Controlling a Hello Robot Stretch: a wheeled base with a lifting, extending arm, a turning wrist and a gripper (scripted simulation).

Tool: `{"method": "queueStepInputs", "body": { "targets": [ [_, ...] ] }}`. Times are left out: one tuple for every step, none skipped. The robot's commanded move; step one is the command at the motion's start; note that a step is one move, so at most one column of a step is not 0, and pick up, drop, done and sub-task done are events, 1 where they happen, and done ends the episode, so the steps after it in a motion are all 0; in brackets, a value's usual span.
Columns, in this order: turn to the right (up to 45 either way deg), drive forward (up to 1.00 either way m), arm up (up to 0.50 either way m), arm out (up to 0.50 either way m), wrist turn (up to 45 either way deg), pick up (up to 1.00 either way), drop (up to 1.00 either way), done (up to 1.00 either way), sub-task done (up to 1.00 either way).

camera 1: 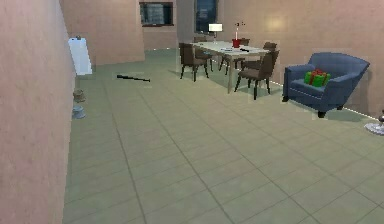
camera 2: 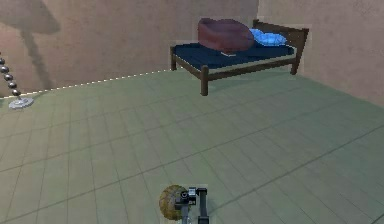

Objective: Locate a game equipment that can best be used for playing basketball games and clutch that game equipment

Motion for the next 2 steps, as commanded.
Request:
{"method": "queueStepInputs", "body": {
  "targets": [
    [0.0, 0.00, 0.00, 0.00, 45.0, 0.00, 0.00, 0.00, 0.00],
    [0.0, 0.00, 0.00, 0.00, 45.0, 0.00, 0.00, 0.00, 0.00]
  ]
}}
